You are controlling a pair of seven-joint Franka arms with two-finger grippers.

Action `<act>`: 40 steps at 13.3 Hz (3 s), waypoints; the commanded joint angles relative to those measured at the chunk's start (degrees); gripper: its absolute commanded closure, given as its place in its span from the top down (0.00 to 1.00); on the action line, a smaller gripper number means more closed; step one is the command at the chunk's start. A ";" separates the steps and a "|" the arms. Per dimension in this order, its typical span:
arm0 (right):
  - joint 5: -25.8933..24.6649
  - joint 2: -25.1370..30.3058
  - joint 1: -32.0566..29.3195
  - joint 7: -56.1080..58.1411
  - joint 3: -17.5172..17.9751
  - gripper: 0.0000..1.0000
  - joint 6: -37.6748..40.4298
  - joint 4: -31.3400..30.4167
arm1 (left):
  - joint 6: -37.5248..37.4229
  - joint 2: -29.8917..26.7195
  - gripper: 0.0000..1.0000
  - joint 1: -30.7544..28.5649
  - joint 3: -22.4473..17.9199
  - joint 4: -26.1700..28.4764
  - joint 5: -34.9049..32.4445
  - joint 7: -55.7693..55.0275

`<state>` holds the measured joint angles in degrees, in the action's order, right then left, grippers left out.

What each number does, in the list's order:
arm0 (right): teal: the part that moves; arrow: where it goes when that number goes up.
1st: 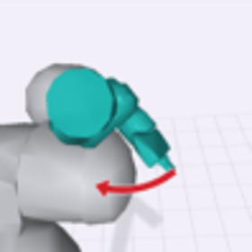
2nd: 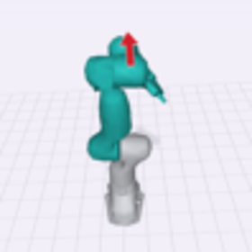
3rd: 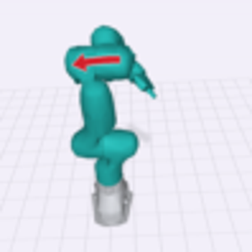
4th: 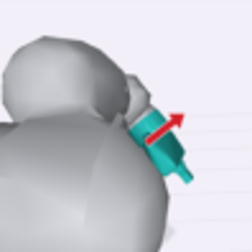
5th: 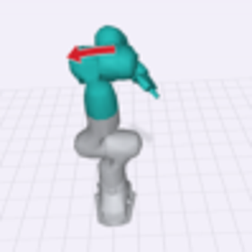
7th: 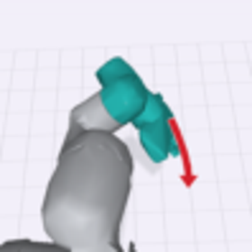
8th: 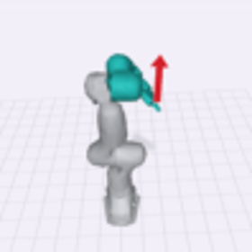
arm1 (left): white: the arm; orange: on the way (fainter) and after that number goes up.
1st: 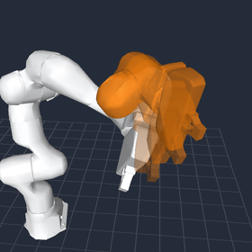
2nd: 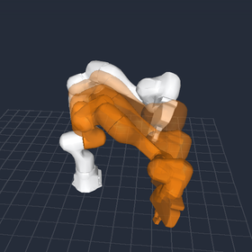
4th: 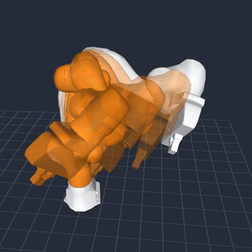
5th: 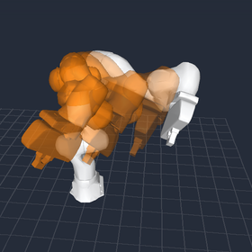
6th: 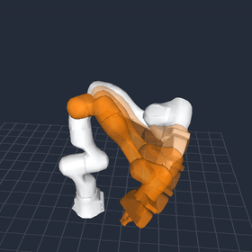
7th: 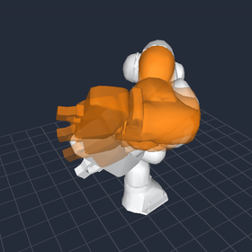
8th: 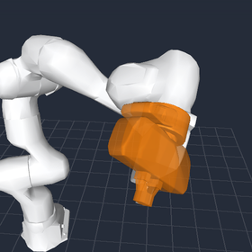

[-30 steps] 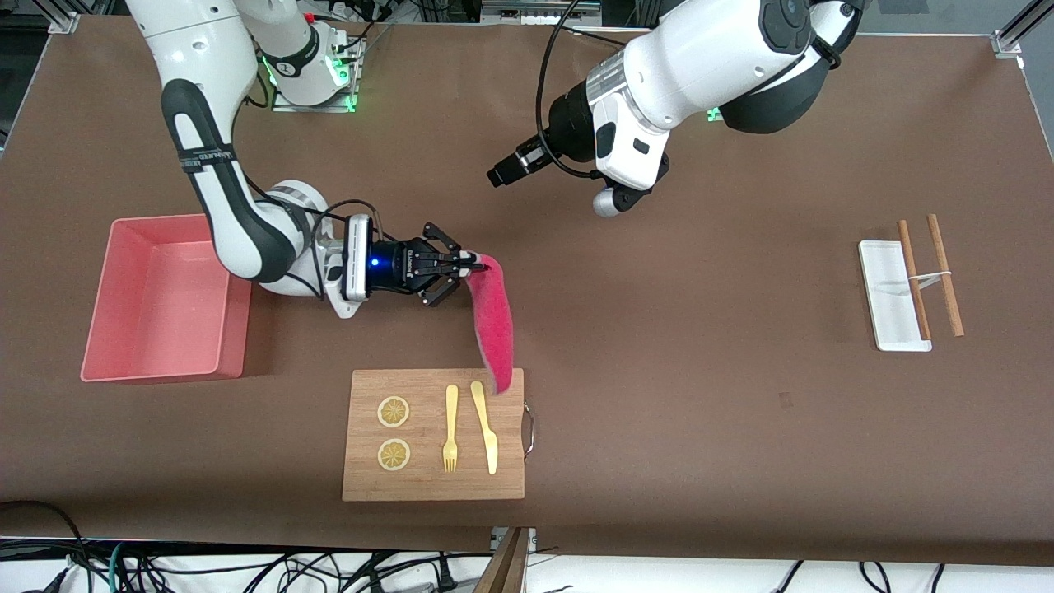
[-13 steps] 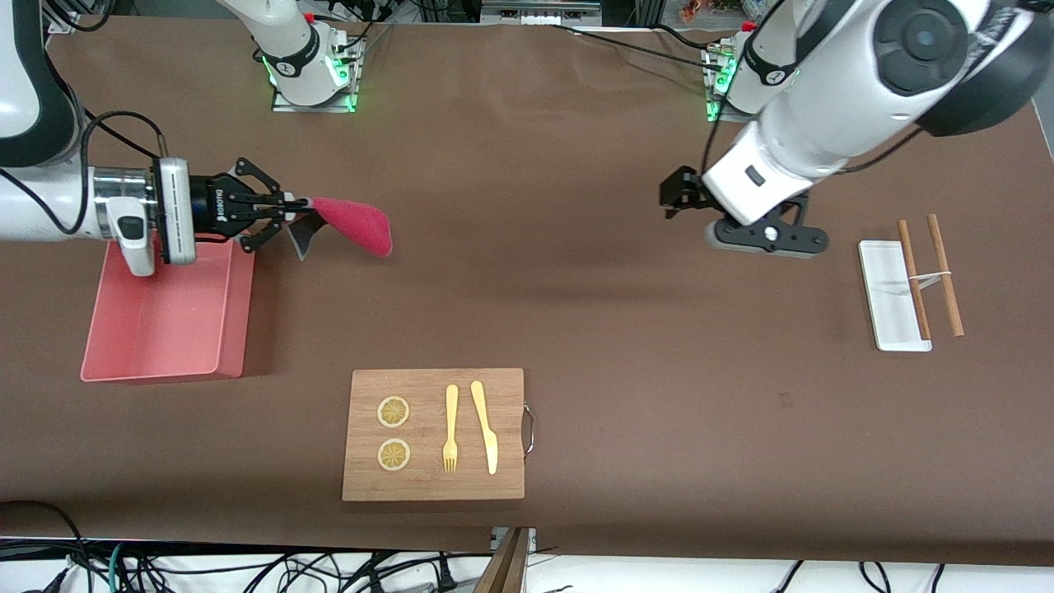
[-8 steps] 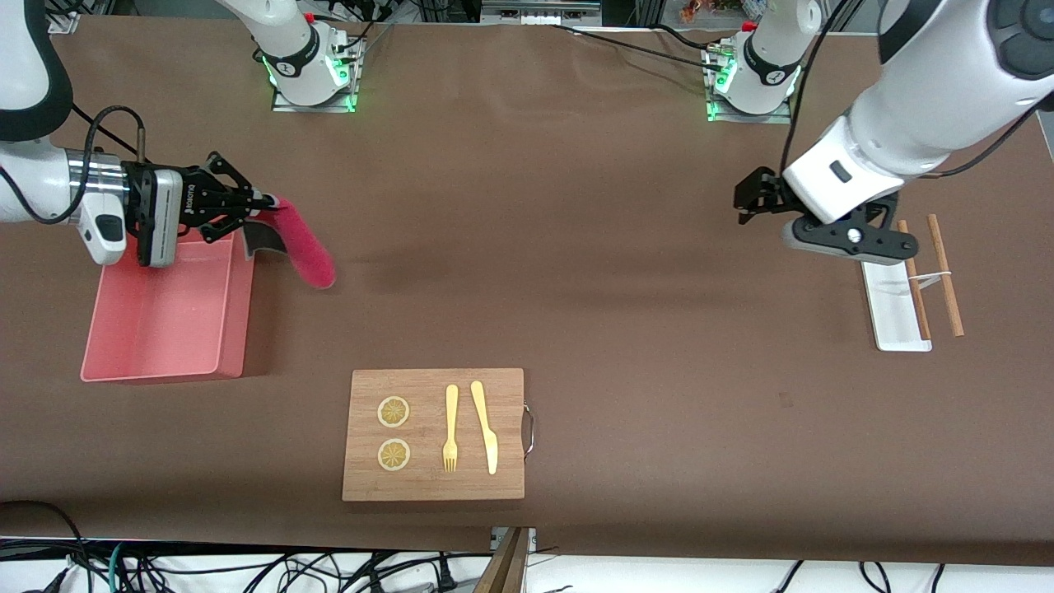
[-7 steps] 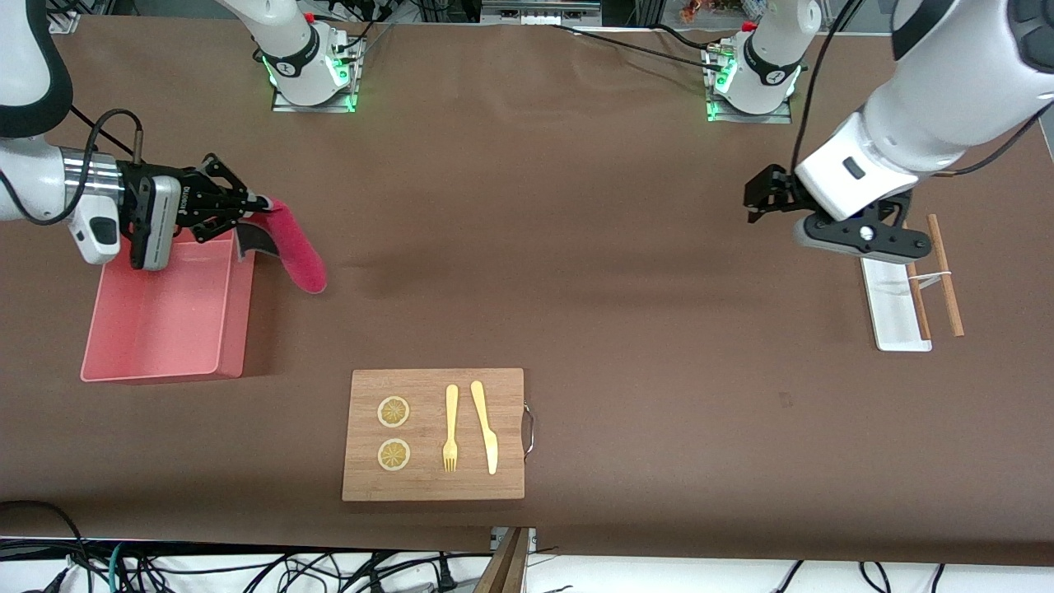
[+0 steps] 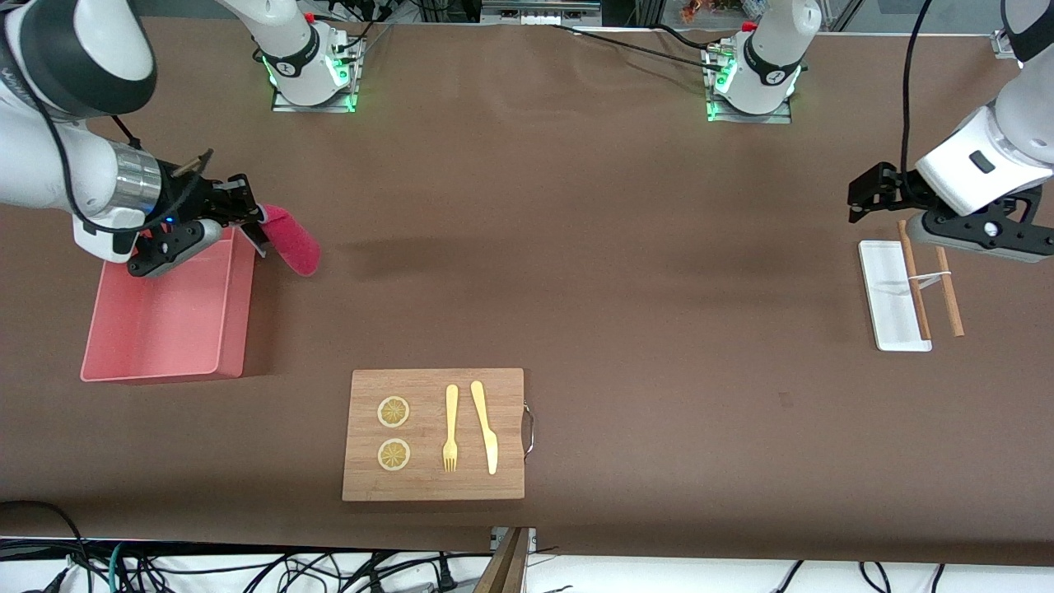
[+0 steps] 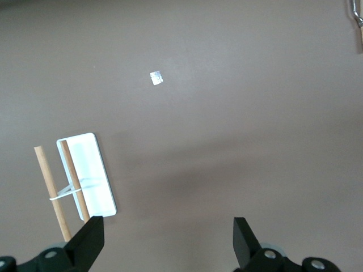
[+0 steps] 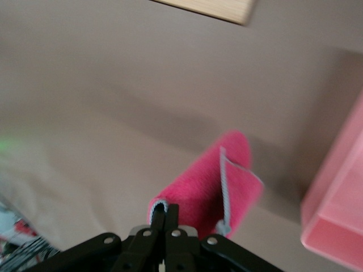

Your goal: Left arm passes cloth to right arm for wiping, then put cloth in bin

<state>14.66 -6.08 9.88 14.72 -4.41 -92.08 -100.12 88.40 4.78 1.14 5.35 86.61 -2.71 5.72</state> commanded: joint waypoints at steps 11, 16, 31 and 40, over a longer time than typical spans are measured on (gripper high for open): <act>-13.08 -12.81 -0.91 -20.52 2.74 0.00 -20.59 -8.42 | 2.74 -4.52 1.00 5.28 -5.61 6.64 -0.37 1.05; -7.49 -15.80 1.89 -21.66 2.91 0.00 -21.56 -5.53 | 2.83 -3.02 1.00 5.28 -5.61 5.15 -0.46 0.52; 0.89 -25.29 18.07 -65.58 14.85 0.00 -30.88 10.03 | 2.74 -2.85 1.00 5.45 -5.52 4.89 -0.46 0.52; 1.95 -19.06 5.61 -48.34 15.83 0.00 -20.07 5.93 | 2.66 -2.85 1.00 5.45 -5.44 4.89 -0.46 0.43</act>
<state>15.34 -28.22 19.65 -40.98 10.88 -112.69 -88.47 91.00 1.59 6.03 0.31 92.22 -2.71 5.92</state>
